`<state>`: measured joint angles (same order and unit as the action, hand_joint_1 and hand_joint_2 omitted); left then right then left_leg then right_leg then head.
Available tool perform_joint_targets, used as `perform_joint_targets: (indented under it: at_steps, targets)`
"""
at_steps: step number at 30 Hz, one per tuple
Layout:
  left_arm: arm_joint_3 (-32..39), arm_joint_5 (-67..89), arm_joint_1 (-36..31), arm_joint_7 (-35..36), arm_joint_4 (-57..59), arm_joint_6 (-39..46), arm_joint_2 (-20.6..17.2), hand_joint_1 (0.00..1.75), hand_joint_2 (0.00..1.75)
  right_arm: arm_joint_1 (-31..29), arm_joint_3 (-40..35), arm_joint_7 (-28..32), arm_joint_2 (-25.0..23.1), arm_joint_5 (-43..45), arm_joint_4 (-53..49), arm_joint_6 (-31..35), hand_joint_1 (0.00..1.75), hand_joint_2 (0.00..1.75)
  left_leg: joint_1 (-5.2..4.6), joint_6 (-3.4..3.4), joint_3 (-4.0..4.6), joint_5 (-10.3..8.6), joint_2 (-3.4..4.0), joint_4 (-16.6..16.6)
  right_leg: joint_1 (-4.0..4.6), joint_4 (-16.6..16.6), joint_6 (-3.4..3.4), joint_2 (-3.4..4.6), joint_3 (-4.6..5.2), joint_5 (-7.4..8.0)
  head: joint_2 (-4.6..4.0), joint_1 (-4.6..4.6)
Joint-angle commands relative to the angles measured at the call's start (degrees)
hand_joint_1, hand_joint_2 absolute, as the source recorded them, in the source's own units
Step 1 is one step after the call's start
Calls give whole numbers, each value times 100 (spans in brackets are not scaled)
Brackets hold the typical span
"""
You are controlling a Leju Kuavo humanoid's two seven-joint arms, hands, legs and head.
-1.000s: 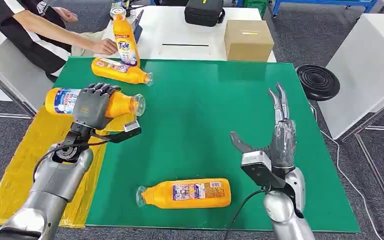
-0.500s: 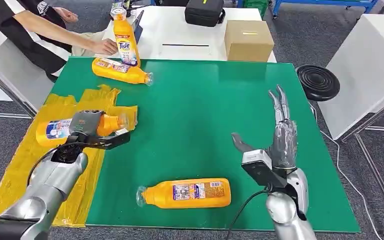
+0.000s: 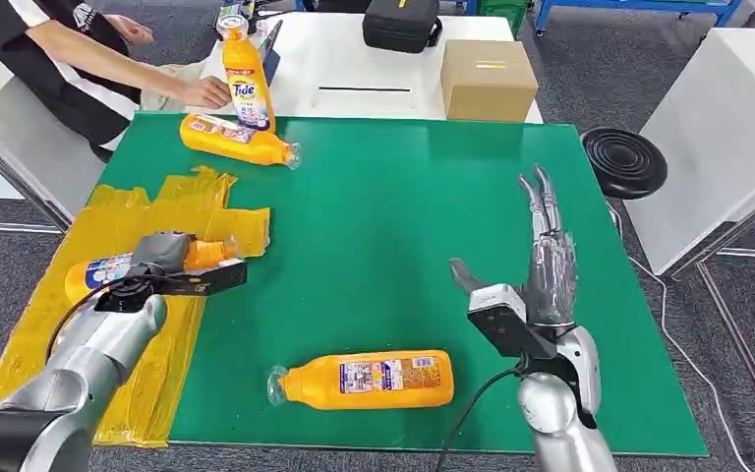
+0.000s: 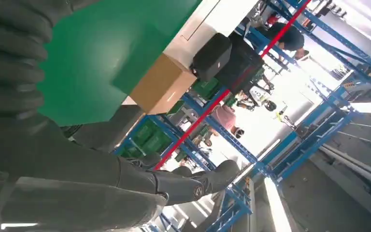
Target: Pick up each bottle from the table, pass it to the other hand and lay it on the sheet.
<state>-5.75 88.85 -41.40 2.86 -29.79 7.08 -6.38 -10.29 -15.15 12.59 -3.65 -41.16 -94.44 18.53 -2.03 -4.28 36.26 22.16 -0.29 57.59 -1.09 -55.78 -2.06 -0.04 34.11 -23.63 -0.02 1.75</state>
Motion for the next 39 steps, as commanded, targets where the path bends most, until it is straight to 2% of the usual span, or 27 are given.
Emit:
perform_joint_targets:
  at_steps: [1, 11, 16, 18, 20, 22, 24, 26, 30, 33, 37, 39]
  targets:
    - [109, -25, -164, -41, 639, -307, -104, 0, 175, -256, 46, -35, -46, -12, 517, -66, 0, 175, 9, 38, -24, 4, 12, -7, 6, 10, 15, 11, -21, 1, 0, -2]
    - [157, -188, -141, -150, 555, -397, 13, 0, 175, -317, 38, -62, -52, -21, 711, -60, 0, 175, 14, 41, -27, 1, 13, -8, 6, 11, 14, 11, -26, 1, 0, -2]
    - [228, -410, -102, -366, 415, -485, 65, 0, 175, -328, 32, -70, -50, -23, 739, -48, 0, 175, 12, 36, -23, -1, 9, -7, 4, 9, 11, 7, -21, 1, 0, 0]
    - [248, -654, -18, -717, 196, -483, 98, 0, 175, -328, 40, -81, -32, -7, 761, -51, 0, 175, 12, 34, -22, -1, 8, -7, 4, 8, 11, 7, -20, 0, 0, 0]
    - [396, -1199, 100, -1415, -147, -409, 181, 0, 175, -318, 58, -90, -18, 12, 790, -63, 0, 175, 14, 41, -28, 0, 5, -9, 5, 12, 13, 5, -28, 0, 0, -2]
    - [447, -2515, 559, -2462, -1325, -747, 245, 0, 175, -243, 61, -79, 15, 15, 789, -75, 0, 175, 13, 37, -24, -2, 1, -8, 4, 11, 11, 2, -24, 0, 0, -2]
    - [241, -3589, 1109, -2789, -2663, -1271, 45, 0, 175, -231, 56, -53, 42, 25, 816, -73, 0, 175, 14, 37, -21, -2, -1, -8, 6, 13, 11, 0, -23, 0, 0, -2]
    - [141, -3941, 1313, -2722, -3165, -1436, -82, 0, 175, -245, 64, -44, 42, 34, 817, -71, 0, 175, 14, 36, -18, 0, -3, -5, 6, 11, 10, -2, -15, -2, 0, -7]
    - [130, -5110, 1791, -3202, -4495, -1928, -274, 0, 175, -233, 120, -106, 87, 41, 775, -156, 0, 175, 21, 58, -31, 13, 36, -5, 10, 15, 20, 38, -28, 0, 0, -2]
    - [146, -5322, 1854, -3262, -4719, -2077, -279, 0, 175, -229, 127, -111, 91, 33, 776, -174, 0, 175, 12, 31, 1, 0, 10, 0, 2, 3, 12, 9, 1, 0, 0, 0]
    - [146, -5322, 1854, -3262, -4719, -2077, -279, 0, 175, -229, 127, -111, 91, 33, 776, -174, 0, 175, 16, 42, -9, 0, -4, -3, 6, 9, 19, 3, -1, -1, 0, -2]
    - [187, -5753, 1876, -3684, -4814, -2232, -216, 0, 175, -195, 127, -121, 90, 1, 739, -206, 0, 175, 16, 45, -10, 0, 1, -4, 5, 10, 19, 7, 0, 1, 0, -2]
